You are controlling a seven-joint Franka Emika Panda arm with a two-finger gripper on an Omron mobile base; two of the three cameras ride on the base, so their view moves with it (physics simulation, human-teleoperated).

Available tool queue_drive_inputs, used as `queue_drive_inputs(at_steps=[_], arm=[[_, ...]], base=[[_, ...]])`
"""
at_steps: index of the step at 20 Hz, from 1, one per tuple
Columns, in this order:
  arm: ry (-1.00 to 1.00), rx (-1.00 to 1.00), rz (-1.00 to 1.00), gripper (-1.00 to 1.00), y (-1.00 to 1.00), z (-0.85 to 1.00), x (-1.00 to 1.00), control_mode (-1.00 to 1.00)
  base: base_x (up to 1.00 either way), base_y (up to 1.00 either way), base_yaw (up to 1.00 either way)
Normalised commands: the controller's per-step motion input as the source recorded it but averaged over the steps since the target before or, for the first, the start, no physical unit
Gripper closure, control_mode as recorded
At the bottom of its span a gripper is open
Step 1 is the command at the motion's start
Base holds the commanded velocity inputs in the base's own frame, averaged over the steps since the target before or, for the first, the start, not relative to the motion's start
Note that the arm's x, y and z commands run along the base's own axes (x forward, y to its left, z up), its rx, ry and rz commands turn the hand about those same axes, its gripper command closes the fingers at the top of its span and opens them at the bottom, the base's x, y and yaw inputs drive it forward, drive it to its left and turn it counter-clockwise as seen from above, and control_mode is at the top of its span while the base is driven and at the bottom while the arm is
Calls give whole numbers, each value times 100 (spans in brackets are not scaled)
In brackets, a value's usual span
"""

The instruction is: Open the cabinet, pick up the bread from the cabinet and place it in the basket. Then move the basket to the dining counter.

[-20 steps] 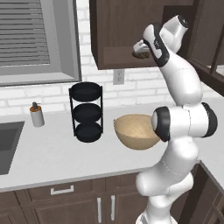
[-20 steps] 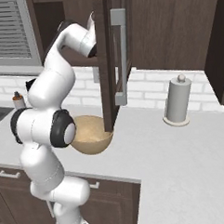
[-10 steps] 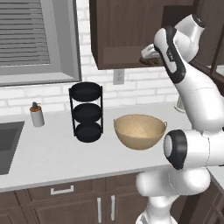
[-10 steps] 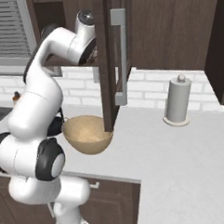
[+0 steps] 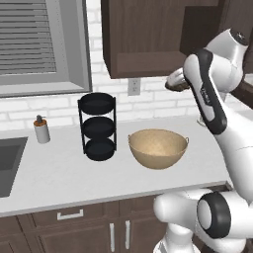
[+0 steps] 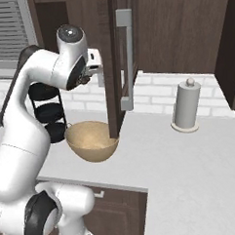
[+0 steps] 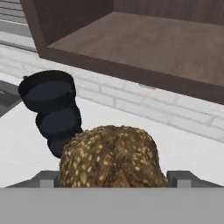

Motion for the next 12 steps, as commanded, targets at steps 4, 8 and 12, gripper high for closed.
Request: queue_drive_inputs(at_steps=[4,8,12], arm=[[27,-3,-1,100,0,-79,-92,-100],[25,-1,-1,100,1,-87,-23,-100],[24,0,0,100,1,-72,3,-100]], base=[[0,0,0],[0,0,0],[0,0,0]])
